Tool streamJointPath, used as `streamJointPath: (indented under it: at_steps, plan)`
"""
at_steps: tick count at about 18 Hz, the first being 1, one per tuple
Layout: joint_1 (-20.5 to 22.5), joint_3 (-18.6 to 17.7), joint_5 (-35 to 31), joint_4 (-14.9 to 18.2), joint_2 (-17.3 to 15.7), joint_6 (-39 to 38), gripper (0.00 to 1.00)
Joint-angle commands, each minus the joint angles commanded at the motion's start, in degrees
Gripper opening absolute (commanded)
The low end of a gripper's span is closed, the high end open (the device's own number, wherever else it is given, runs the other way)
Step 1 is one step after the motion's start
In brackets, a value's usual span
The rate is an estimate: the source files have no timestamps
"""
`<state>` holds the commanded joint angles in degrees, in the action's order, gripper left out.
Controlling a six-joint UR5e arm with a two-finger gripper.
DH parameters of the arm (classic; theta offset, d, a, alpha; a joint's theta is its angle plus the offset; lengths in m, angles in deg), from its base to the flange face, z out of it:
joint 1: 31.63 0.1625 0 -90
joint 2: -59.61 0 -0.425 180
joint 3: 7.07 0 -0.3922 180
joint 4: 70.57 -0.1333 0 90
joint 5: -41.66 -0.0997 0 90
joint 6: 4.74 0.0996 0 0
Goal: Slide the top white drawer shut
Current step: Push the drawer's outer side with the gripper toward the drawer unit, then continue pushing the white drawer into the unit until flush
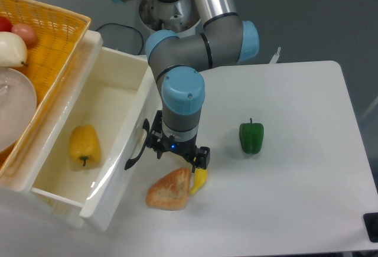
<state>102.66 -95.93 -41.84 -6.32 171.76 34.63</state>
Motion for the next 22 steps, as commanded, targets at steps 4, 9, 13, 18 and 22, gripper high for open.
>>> streamJointPath:
  at_steps: [4, 9, 13, 18, 22]
  plan:
    - [-0.7, 0.0, 0.1, 0.0, -0.3, -0.1, 1.00]
    - [-1.8, 0.0, 0.1, 0.0, -0.4, -0.2, 1.00]
    - [-2.4, -0.2, 0.0, 0.0, -0.4, -0.1, 1.00]
    - [-3.3, -0.2, 0.0, 0.0, -0.4, -0.1, 1.00]
    - [-4.2, -0.2, 0.1, 0.0, -0.7, -0.1, 1.00]
